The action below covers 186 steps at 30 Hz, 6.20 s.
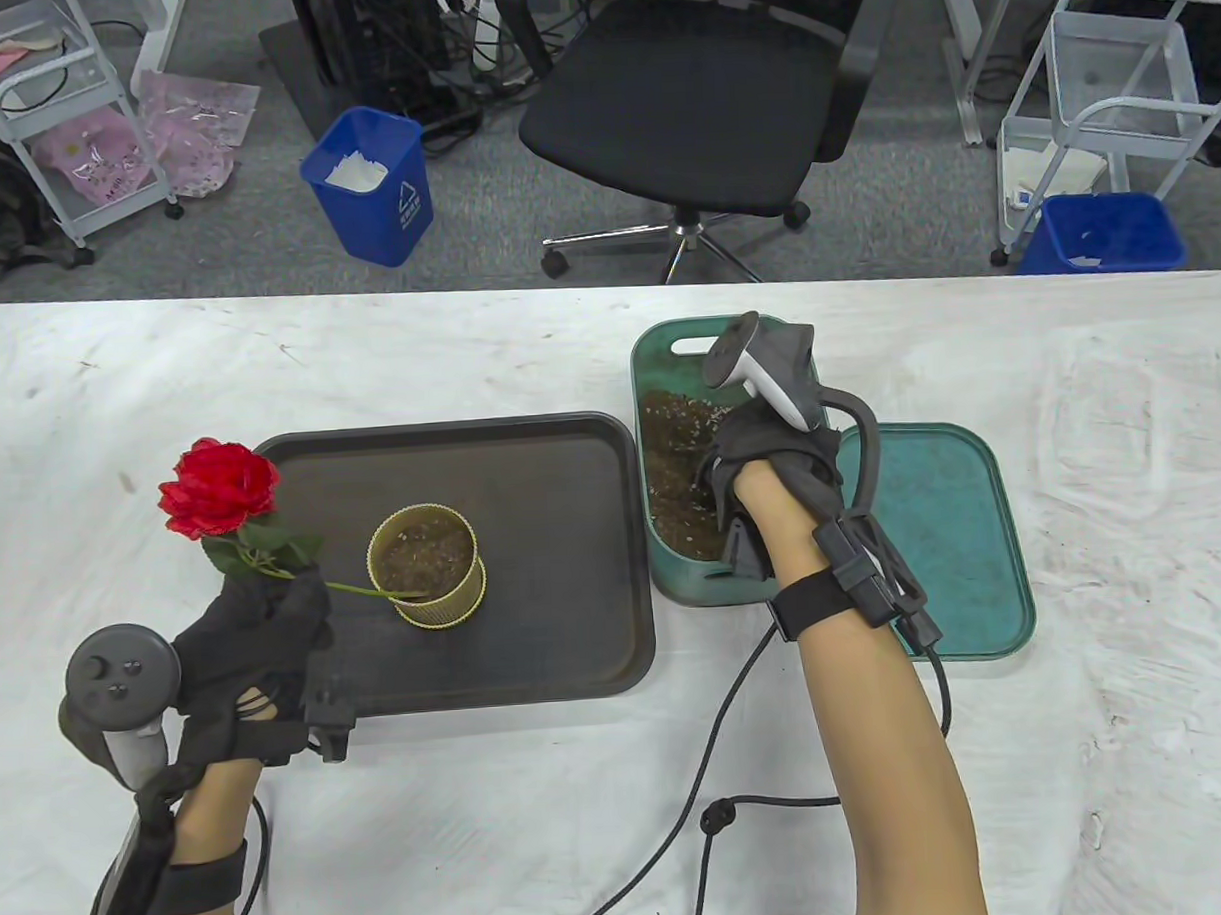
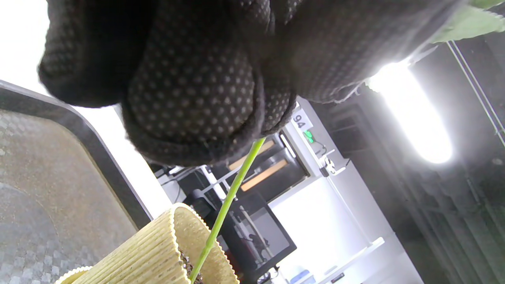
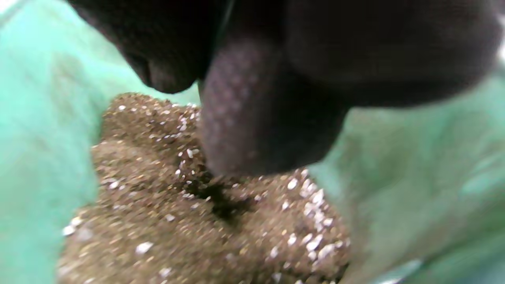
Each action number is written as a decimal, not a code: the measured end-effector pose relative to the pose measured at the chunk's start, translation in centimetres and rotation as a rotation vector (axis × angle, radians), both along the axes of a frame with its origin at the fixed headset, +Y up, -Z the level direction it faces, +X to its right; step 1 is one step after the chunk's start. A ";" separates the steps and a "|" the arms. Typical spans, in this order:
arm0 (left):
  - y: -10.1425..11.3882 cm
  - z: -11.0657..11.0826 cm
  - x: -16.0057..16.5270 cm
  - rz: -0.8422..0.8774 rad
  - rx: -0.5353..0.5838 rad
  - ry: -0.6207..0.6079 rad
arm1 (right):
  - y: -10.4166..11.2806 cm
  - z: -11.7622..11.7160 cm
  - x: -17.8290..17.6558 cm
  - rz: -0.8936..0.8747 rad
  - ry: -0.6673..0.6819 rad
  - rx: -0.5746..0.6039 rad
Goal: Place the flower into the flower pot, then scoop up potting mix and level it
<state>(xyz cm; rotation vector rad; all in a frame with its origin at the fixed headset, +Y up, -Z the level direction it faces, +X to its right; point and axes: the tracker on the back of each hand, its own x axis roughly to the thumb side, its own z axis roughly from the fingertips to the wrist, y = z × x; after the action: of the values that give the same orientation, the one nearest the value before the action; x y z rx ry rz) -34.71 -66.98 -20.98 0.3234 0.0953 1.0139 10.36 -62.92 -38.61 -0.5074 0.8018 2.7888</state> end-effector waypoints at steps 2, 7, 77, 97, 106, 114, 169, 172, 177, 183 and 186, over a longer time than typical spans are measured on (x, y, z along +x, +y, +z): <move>0.0 0.0 0.0 -0.001 0.000 -0.001 | -0.3 -0.1 0.3 -0.051 -0.007 -0.029; 0.0 0.0 0.0 0.002 -0.002 0.005 | -1.1 0.0 1.3 -0.241 -0.054 -0.088; 0.2 0.1 0.4 0.005 0.005 -0.020 | -0.6 11.1 -14.4 -0.709 0.157 0.196; 0.2 0.1 0.3 -0.004 0.006 -0.018 | 6.6 12.3 -11.5 -0.288 0.307 0.603; 0.2 0.1 0.3 -0.005 0.006 -0.011 | 8.0 7.3 -1.1 -0.107 -0.072 0.567; 0.2 0.2 0.4 -0.015 0.011 -0.013 | 3.1 1.9 1.1 0.122 -0.174 0.242; 0.1 0.0 0.1 -0.004 0.000 -0.015 | -1.4 5.5 6.5 -0.915 -0.443 0.081; 0.1 0.0 0.1 0.001 -0.003 -0.013 | -0.8 6.7 6.9 -0.950 -0.459 0.132; 0.1 0.0 0.1 0.004 -0.005 -0.016 | 0.9 8.1 6.7 -0.976 -0.434 0.206; 0.0 -0.1 0.1 0.009 -0.005 -0.020 | 2.4 9.2 3.3 -1.012 -0.296 0.208; 0.0 0.0 0.1 0.008 -0.004 -0.020 | 2.5 9.7 0.0 -1.047 -0.200 0.172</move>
<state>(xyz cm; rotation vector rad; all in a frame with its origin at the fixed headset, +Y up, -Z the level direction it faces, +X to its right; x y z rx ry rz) -34.58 -66.94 -21.03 0.3096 0.0809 1.0244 10.37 -60.37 -28.91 -0.2184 0.5376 1.7791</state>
